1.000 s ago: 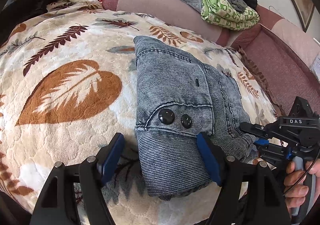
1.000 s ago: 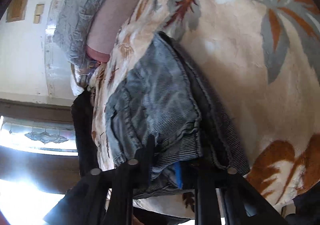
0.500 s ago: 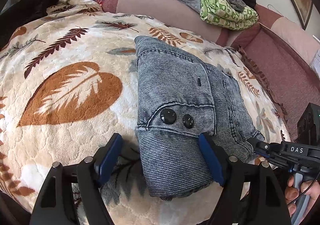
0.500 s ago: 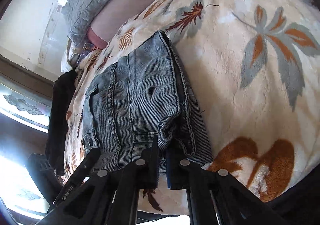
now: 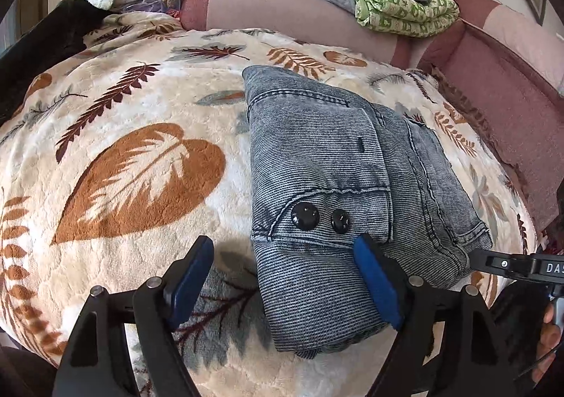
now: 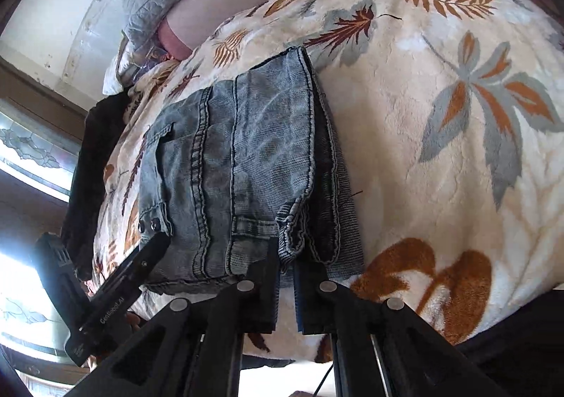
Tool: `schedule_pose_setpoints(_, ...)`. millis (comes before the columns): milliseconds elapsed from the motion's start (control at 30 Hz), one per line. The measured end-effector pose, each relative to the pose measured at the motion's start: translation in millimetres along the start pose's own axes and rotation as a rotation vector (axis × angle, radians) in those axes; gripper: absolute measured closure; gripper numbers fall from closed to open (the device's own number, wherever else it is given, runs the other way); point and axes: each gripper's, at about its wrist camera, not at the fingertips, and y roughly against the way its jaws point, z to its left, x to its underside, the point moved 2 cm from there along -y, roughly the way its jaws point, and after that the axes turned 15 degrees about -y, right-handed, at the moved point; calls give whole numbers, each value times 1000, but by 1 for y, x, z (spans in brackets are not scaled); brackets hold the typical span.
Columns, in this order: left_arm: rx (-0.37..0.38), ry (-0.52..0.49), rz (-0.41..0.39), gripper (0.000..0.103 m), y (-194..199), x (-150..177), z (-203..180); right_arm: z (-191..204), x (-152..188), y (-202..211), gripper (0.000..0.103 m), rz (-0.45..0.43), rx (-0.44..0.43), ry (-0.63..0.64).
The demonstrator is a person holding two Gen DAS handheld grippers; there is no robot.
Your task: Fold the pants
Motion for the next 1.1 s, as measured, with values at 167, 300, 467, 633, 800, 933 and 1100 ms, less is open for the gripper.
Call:
schedule_pose_setpoints(167, 1, 10, -2, 20, -1, 0, 1, 31, 1, 46, 93, -126, 30, 98)
schedule_pose_setpoints(300, -3, 12, -5, 20, 0, 1, 0, 54, -11, 41, 87, -130, -69, 128)
schedule_pose_setpoints(467, 76, 91, -46, 21, 17, 2, 12, 6, -17, -24, 87, 1, -76, -25)
schedule_pose_setpoints(633, 41, 217, -157, 21, 41, -1, 44, 16, -16, -23, 88, 38, -37, 19)
schedule_pose_setpoints(800, -50, 110, -2, 21, 11, 6, 26, 71, -22, 4, 83, -41, 25, 144)
schedule_pose_setpoints(933, -58, 97, -2, 21, 11, 7, 26, 144, -33, 8, 68, -29, -105, 274)
schedule_pose_setpoints(1100, 32, 184, -33, 21, 19, 10, 38, 148, -53, -75, 53, 107, 34, 274)
